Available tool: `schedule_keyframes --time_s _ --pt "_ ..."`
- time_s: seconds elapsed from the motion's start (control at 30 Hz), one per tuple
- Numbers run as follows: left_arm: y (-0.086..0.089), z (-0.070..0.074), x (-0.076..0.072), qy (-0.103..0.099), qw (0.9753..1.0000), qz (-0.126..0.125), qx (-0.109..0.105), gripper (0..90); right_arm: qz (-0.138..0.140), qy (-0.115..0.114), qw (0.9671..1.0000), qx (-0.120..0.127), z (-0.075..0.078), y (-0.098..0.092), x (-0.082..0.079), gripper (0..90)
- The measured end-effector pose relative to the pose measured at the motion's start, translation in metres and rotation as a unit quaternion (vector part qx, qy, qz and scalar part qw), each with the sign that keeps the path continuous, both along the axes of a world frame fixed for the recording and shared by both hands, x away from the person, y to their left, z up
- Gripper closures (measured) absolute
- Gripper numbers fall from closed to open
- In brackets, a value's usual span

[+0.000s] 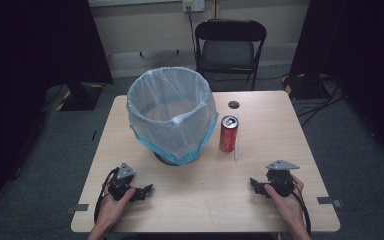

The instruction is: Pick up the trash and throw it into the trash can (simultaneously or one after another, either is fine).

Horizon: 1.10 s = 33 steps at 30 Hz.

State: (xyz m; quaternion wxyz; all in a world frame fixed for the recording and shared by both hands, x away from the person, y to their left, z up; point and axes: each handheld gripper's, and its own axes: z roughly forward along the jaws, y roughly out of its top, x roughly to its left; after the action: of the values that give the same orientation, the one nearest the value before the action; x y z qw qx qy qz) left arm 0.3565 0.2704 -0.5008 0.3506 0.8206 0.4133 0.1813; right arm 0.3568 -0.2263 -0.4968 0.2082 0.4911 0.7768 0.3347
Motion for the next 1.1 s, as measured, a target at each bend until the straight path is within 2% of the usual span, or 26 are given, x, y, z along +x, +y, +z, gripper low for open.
schedule_keyframes --time_s 0.17,0.23,0.33,0.43,0.73,0.9,1.1 --pt "0.0 0.0 0.0 0.001 1.0 0.0 0.001 7.7 0.019 0.01 0.9997 0.015 0.005 0.003 0.003 17.9" --pt "0.0 0.0 0.0 0.0 1.0 0.001 0.002 7.7 0.031 -0.001 0.9993 0.021 0.011 0.007 0.006 17.9" --pt "0.0 0.0 0.0 0.0 1.0 0.001 0.002 7.7 0.037 -0.002 0.9992 0.013 0.015 0.011 0.014 18.0" --pt "0.0 0.0 0.0 0.0 1.0 0.0 0.001 7.7 0.039 -0.007 0.9988 0.029 0.019 0.012 0.023 18.0" --pt "0.0 0.0 0.0 -0.002 1.0 0.001 0.004 7.7 0.055 -0.024 0.9979 0.026 0.029 0.027 0.044 17.5" --pt "0.0 0.0 0.0 -0.001 1.0 0.0 0.004 7.7 0.067 -0.027 0.9972 0.019 0.034 0.037 0.055 16.9" --pt "0.0 0.0 0.0 0.0 1.0 -0.001 0.002 7.7 0.079 -0.029 0.9961 0.025 0.038 0.047 0.071 16.6"
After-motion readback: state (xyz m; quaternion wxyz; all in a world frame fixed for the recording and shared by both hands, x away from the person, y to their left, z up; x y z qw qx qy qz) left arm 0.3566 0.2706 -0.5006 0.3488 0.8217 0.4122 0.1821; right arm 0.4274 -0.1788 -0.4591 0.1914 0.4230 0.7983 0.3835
